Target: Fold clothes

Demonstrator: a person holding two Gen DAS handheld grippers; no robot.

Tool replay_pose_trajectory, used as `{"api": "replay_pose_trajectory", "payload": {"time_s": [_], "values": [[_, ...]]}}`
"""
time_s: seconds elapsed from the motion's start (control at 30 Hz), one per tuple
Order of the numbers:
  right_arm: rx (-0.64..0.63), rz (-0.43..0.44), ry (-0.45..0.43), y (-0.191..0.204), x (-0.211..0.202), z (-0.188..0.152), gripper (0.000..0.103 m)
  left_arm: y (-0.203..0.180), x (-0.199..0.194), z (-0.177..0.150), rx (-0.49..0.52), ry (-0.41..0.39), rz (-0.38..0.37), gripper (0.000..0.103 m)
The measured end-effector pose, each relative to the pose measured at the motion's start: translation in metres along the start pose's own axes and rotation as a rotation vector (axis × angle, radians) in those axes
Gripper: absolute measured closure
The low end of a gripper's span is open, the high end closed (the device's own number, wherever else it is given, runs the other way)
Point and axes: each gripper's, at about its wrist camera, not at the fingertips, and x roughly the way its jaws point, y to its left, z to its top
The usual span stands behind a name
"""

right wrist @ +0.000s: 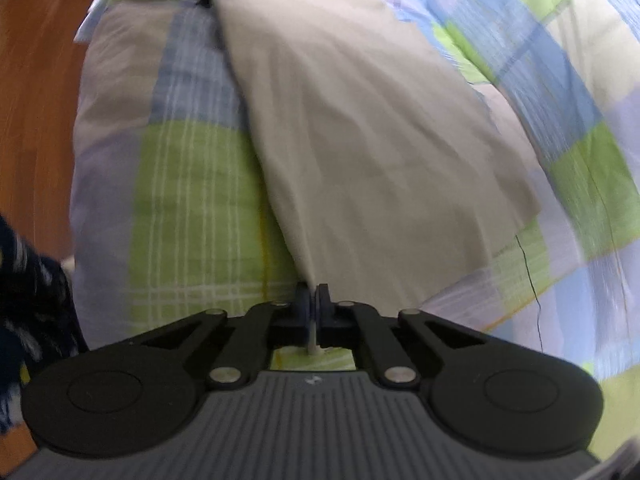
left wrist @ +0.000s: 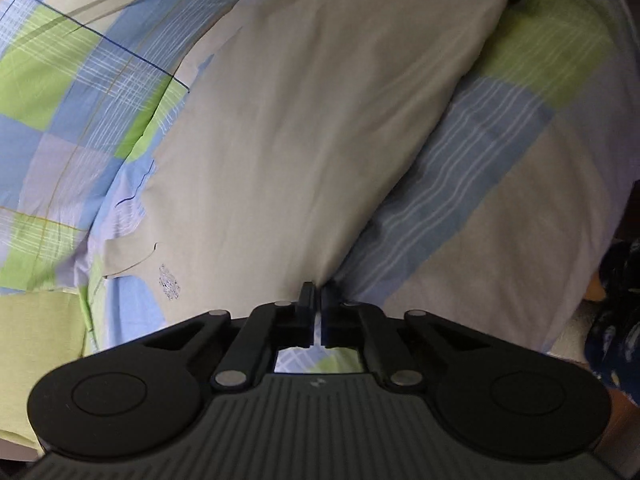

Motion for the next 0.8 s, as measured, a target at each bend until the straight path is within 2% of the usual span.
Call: {"api": "replay_pose_trajectory", "payload": {"time_s": [0.1, 0.2, 0.27, 0.3, 0.33, 0.4, 0.47, 0.5, 0.53, 0.57, 0.67, 0.73, 0.8], "values": [[0.02, 0.003, 0.007, 0.007, -0.007, -0.003, 0.102, -0.002, 0.001, -0.007, 0.015, 0.013, -0.025, 0.103], [-0.003, -0.002, 0.067, 0.022, 0.004, -0.005, 0.101, -0.012, -0.004, -0.009, 0.034, 0.019, -0.012, 0.103], [-0.005, -0.015, 0.101, 0.024, 0.004, 0.003, 0.099, -0.008, -0.01, -0.011, -0.014, 0.032, -0.037, 0.103], [0.014, -0.003, 0.131, 0.021, 0.001, 0.007, 0.093, -0.003, -0.015, -0.013, -0.07, 0.049, -0.06, 0.102], [0.032, 0.011, 0.158, 0.019, -0.006, 0.01, 0.083, 0.003, -0.024, -0.016, -0.159, 0.075, -0.092, 0.098], [0.07, 0.04, 0.196, 0.014, -0.021, 0.01, 0.067, 0.012, -0.041, -0.015, -0.313, 0.079, -0.138, 0.097], [0.148, 0.054, 0.214, 0.002, -0.038, 0.01, 0.067, 0.026, -0.053, -0.007, -0.5, 0.039, -0.181, 0.093], [0.204, 0.055, 0.196, -0.009, -0.045, 0.013, 0.067, 0.038, -0.054, 0.003, -0.669, -0.02, -0.236, 0.081], [0.262, 0.059, 0.167, -0.025, -0.048, 0.018, 0.067, 0.043, -0.05, 0.013, -0.76, -0.055, -0.271, 0.073], [0.295, 0.06, 0.142, -0.042, -0.045, 0.024, 0.067, 0.045, -0.045, 0.023, -0.827, -0.081, -0.3, 0.073], [0.328, 0.032, 0.084, -0.094, -0.025, 0.044, 0.066, 0.039, -0.028, 0.059, -0.93, -0.121, -0.357, 0.073], [0.319, 0.027, 0.036, -0.143, -0.005, 0.055, 0.059, 0.022, -0.017, 0.086, -1.031, -0.125, -0.404, 0.073], [0.31, 0.06, -0.005, -0.182, 0.012, 0.056, 0.052, 0.007, -0.007, 0.102, -1.141, -0.085, -0.433, 0.073]]}}
